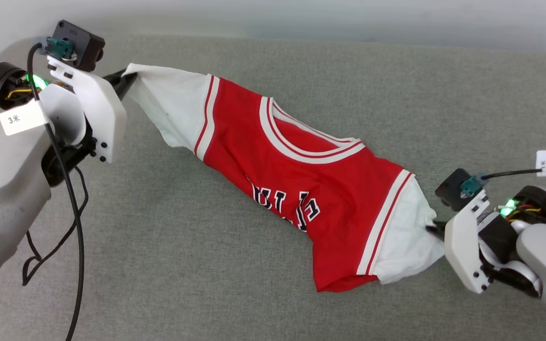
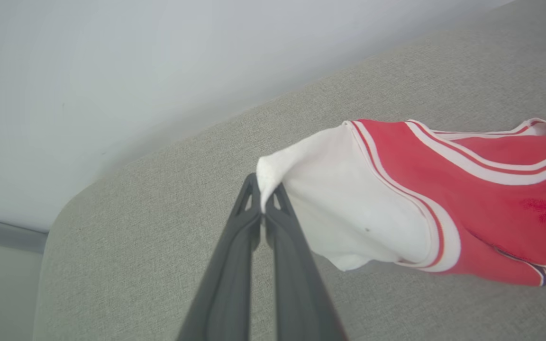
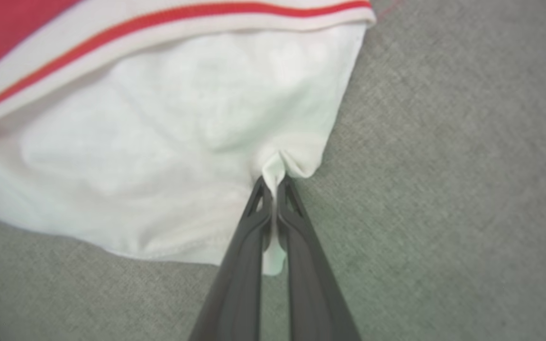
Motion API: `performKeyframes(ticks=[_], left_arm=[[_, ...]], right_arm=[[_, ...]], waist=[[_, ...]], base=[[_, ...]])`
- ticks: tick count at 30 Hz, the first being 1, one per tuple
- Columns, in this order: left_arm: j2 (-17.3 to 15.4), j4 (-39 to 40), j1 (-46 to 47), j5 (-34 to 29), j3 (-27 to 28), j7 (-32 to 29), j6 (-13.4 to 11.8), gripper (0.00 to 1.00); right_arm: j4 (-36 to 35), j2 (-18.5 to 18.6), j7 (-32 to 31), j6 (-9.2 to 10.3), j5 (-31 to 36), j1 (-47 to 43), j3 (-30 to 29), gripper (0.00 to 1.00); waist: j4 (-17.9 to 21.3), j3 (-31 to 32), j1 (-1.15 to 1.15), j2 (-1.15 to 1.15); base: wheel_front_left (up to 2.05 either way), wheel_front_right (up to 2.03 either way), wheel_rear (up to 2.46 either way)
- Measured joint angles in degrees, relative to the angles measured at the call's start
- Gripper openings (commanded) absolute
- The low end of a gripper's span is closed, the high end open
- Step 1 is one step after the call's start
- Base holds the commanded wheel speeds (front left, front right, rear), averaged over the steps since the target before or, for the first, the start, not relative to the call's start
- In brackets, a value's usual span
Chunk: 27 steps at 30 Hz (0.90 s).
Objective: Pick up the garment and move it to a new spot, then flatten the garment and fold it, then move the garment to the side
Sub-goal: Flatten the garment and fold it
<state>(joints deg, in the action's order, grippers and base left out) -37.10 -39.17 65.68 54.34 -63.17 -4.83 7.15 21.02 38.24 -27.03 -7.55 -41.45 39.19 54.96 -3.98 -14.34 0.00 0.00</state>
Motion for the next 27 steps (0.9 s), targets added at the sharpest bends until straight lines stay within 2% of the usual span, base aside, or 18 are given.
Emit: performKeyframes(ticks=[10, 19, 27], left_arm=[[-1.3, 2.8, -0.5, 0.3, 0.2, 2.4, -0.4, 0.00], [-4.0, 10.2, 0.5, -1.3, 1.9, 5.8, -3.4, 0.00], [-6.5, 18.3, 4.0, -3.3, 3.6, 7.0, -6.4, 0.00]], right_arm=[[-2.3, 2.5, 8.5, 0.01, 0.1, 1.0, -5.7, 0.00], [-6.8, 4.0, 12.4, 0.01, 2.7, 1.3, -16.3, 0.00], [-13.2, 3.4, 11.8, 0.01, 8.3, 3.9, -27.1, 0.00]], waist=[[1.6, 5.9, 0.00, 0.00], [2.6, 10.0, 0.00, 0.00], [2.9, 11.1, 0.00, 0.00]], base=[[0.00, 0.00, 0.00], [0.00, 0.00, 0.00], [0.00, 0.00, 0.00]])
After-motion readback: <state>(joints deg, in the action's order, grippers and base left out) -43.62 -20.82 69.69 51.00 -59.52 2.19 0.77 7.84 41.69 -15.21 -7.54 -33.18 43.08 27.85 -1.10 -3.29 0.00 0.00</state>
